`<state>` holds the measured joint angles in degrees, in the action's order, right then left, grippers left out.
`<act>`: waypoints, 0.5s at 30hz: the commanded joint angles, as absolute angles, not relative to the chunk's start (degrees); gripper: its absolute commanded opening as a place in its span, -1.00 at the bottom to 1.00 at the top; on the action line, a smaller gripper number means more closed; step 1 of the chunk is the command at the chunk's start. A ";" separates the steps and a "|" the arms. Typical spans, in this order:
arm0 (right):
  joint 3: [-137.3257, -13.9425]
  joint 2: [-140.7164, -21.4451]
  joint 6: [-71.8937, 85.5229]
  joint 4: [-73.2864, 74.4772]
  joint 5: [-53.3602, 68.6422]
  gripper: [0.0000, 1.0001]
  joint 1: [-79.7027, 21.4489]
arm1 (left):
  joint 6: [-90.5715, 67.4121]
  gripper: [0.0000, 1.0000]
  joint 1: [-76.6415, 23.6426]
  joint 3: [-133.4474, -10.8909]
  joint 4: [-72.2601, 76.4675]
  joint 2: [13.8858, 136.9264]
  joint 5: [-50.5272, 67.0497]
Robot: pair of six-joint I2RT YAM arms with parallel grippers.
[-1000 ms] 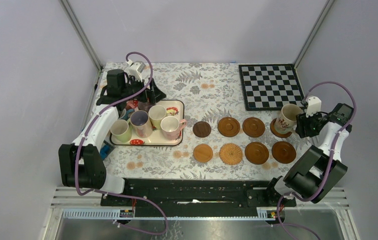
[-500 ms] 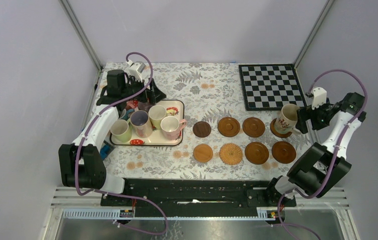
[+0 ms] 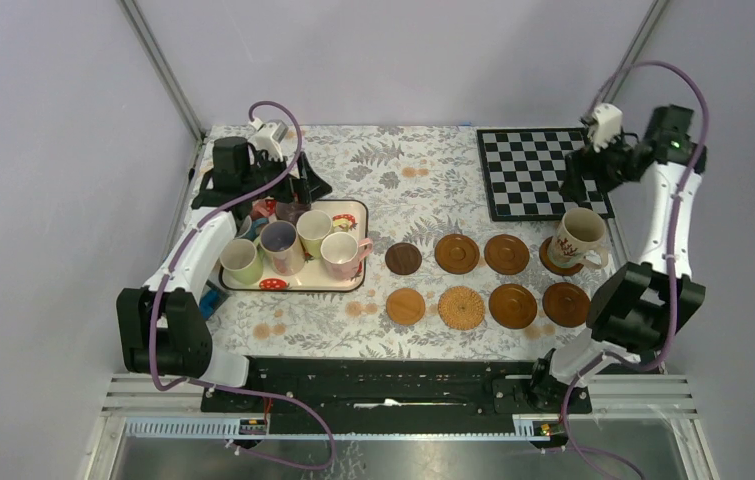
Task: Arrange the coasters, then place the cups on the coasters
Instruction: Place the cup on the coaster, then pick up the cup from the tray.
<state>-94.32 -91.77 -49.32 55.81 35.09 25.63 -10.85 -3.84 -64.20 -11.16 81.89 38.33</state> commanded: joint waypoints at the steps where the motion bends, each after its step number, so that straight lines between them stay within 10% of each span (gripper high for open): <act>1: -103.43 -95.57 -40.45 53.22 35.92 0.99 18.01 | -10.73 0.98 -3.50 -70.33 -12.60 81.99 36.18; 15: -114.90 -107.98 -33.55 48.68 38.68 0.99 -4.89 | 3.27 0.98 6.55 -75.80 -33.64 76.70 33.33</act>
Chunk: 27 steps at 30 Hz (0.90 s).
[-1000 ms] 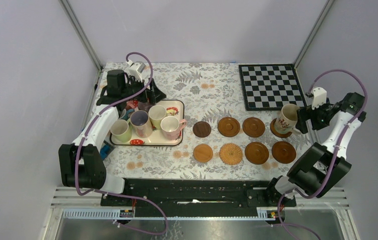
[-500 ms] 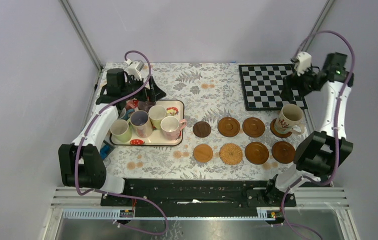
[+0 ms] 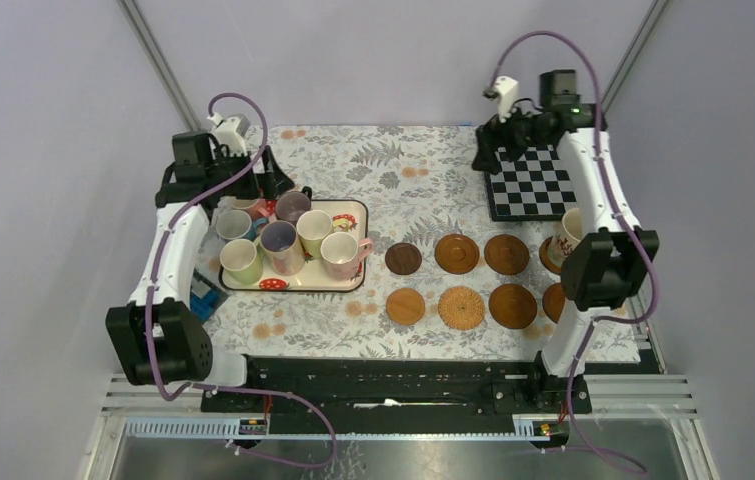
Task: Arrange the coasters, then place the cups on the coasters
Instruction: Pick up the cup from the tray.
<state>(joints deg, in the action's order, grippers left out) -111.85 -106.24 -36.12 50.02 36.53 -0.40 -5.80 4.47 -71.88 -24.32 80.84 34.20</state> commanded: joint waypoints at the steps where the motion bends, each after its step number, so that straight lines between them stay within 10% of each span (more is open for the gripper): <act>1: -115.09 -108.52 -32.98 48.28 39.10 0.99 -5.57 | 5.58 0.98 7.04 -76.50 -36.75 76.55 33.20; 27: -97.07 -104.73 -27.98 29.55 38.11 0.81 -17.97 | 16.83 0.59 -7.20 -86.06 -45.94 87.67 28.48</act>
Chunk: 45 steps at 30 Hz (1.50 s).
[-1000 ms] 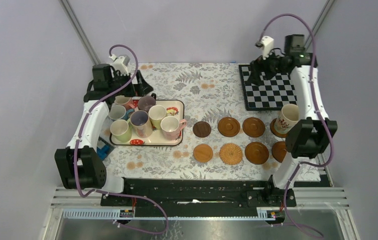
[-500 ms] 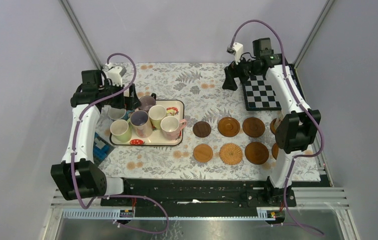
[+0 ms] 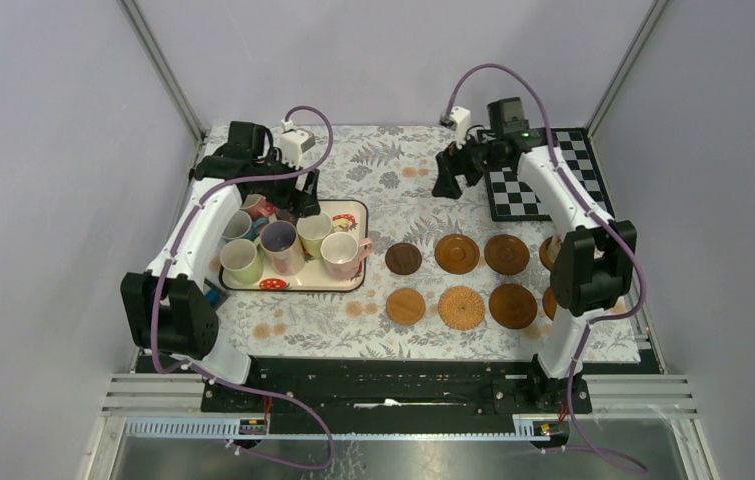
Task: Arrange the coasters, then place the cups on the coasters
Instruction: Pick up the cup from the tray.
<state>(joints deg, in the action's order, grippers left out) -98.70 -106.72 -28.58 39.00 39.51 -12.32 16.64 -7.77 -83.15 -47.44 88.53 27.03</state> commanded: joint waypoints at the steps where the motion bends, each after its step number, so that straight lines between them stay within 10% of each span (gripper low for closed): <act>1: -97.04 -105.55 -28.40 28.13 37.65 0.77 -19.34 | 16.31 0.58 -7.14 -85.83 -45.89 87.37 28.36; 45: -95.32 -119.72 -62.04 34.63 35.32 0.10 -43.75 | 1.68 0.69 6.40 -78.38 -38.33 79.43 34.40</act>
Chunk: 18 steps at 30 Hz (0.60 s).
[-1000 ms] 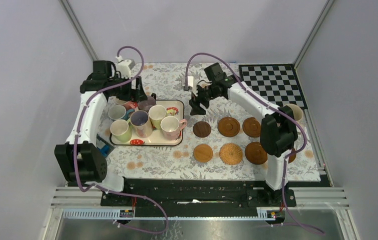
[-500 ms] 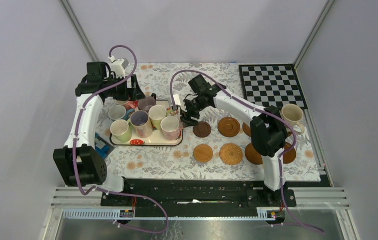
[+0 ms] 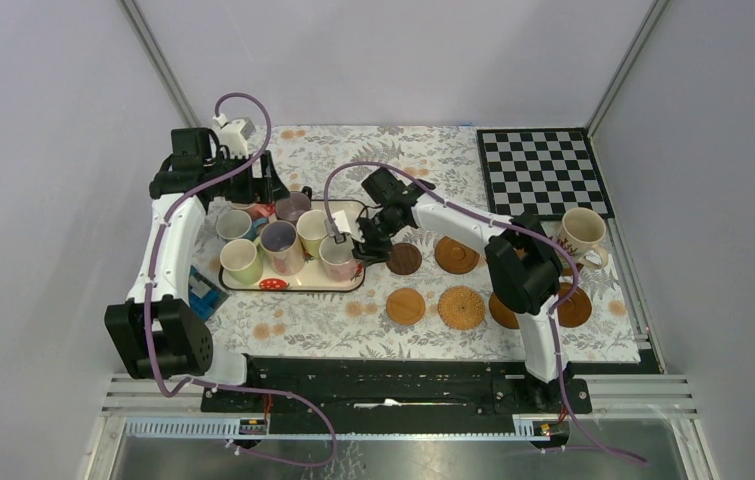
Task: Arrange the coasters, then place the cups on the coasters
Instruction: Pick up the cup from the tray.
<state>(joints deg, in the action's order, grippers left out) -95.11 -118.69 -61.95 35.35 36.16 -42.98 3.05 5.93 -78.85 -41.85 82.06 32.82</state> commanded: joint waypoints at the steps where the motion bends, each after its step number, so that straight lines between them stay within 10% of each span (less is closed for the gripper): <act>1: -95.31 -119.91 -61.59 34.29 35.14 0.07 -43.81 | 1.45 0.69 6.41 -78.33 -38.24 79.53 34.49; 18: -86.36 -113.81 -52.28 20.87 33.17 -1.00 -43.73 | 1.80 0.73 6.90 -77.25 -36.98 79.47 35.12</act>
